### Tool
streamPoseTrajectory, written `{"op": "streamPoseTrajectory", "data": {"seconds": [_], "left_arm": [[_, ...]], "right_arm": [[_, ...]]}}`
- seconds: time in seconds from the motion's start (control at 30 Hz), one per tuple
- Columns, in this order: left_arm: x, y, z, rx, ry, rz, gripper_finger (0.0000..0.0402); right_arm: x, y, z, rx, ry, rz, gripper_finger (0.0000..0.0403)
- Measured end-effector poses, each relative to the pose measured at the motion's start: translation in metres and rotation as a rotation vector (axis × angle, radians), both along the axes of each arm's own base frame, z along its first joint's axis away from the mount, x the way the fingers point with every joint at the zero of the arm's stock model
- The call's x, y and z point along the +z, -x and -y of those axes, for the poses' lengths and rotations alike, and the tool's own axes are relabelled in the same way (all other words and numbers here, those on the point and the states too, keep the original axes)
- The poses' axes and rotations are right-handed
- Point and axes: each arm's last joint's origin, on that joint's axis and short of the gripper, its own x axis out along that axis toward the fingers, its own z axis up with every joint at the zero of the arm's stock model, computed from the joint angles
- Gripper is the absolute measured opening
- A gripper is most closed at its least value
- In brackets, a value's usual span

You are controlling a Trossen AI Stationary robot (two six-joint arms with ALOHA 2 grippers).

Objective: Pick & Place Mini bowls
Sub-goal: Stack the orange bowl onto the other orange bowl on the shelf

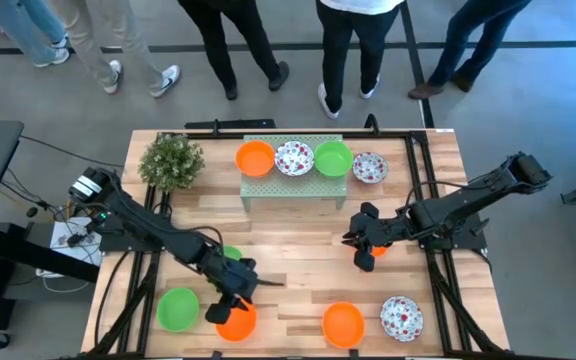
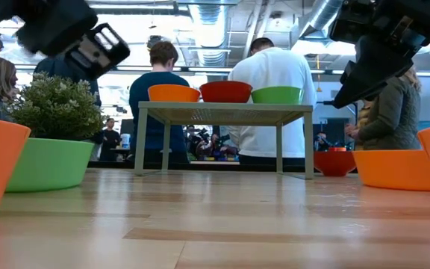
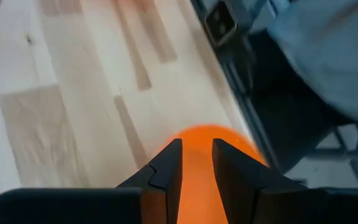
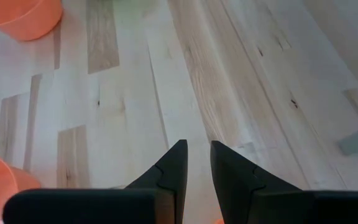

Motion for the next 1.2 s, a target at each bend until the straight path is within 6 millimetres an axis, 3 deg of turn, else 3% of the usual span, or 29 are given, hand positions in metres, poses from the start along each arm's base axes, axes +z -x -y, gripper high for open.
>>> {"op": "streamPoseTrajectory", "data": {"seconds": [0.43,0.77,0.97,1.07,1.2], "left_arm": [[-0.038,-0.009,0.004,0.032,-0.091,-0.100,0.0089],[-0.041,-0.009,0.004,0.032,-0.096,-0.108,0.0089],[-0.054,-0.001,-0.001,0.073,-0.118,-0.159,0.0071],[-0.050,-0.001,-0.002,0.106,-0.107,-0.156,0.0049],[-0.032,-0.003,-0.003,0.132,-0.099,-0.083,0.0010]], "right_arm": [[0.000,0.000,0.000,0.001,0.000,0.000,0.0065],[0.000,0.000,0.000,0.001,0.000,0.000,0.0066],[0.000,0.000,0.000,0.001,0.000,-0.001,0.0066],[0.000,0.000,0.000,0.000,0.000,-0.001,0.0066],[0.000,0.000,0.000,0.000,-0.001,0.002,0.0066]]}}
